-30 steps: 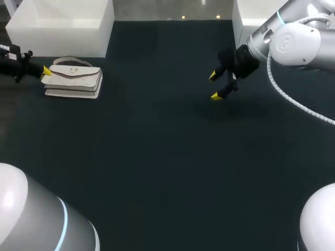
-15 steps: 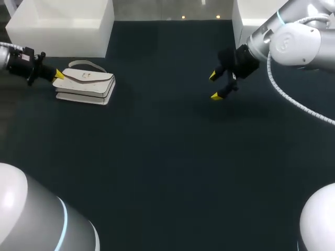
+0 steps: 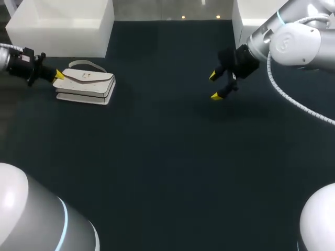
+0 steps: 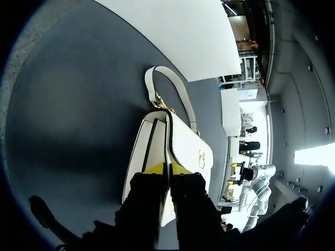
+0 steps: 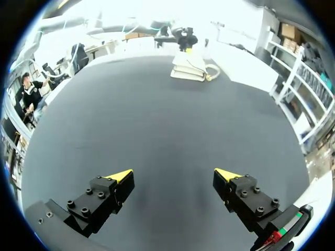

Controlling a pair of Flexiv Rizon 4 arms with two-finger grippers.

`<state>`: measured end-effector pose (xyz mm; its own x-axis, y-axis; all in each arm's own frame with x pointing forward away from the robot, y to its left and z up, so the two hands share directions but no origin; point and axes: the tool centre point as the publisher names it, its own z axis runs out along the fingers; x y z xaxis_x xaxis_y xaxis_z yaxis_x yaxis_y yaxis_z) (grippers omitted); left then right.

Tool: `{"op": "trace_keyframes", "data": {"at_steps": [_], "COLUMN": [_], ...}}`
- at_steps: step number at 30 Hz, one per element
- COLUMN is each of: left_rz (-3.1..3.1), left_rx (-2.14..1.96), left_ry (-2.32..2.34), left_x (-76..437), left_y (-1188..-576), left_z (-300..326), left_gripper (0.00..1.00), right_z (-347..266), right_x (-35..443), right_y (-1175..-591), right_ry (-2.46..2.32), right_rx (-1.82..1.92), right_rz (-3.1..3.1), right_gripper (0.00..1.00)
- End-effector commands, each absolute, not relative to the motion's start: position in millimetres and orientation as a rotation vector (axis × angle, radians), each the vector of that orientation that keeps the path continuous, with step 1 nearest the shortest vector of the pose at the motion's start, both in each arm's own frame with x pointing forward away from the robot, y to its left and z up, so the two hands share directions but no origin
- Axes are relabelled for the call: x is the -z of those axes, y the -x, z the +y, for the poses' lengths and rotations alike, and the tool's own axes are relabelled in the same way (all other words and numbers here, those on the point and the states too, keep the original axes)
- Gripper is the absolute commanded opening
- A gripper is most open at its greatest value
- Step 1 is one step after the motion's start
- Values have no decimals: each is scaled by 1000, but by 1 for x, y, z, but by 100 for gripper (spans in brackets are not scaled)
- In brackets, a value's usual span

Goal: Pick up the bag, open it, inspect its contents, close it, and place it on the opposite side

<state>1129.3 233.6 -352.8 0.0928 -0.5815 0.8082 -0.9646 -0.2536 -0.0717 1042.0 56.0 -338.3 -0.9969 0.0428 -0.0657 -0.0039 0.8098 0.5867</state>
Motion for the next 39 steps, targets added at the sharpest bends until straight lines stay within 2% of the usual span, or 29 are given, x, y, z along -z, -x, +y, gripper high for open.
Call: {"op": "trace_keyframes", "data": {"at_steps": [1,19,39], "left_rz": [-1451,-1285,-1351], "left_rx": [-1070,-1282,-1449], "left_ry": [-2000,-2248,-2302], "left_x": [349,345,354], "left_y": [-1120,-1073,-1072], "left_z": [220,132,34], "left_gripper": [0,0,0], "right_z": [56,56,56], "right_x": [339,339,339], "right_y": [-1043,-1043,-1043], "right_ry": [-30,-30,-30], "right_rx": [-946,-946,-946], "right_rz": [2917,2917,2917], "right_gripper": [100,100,100]}}
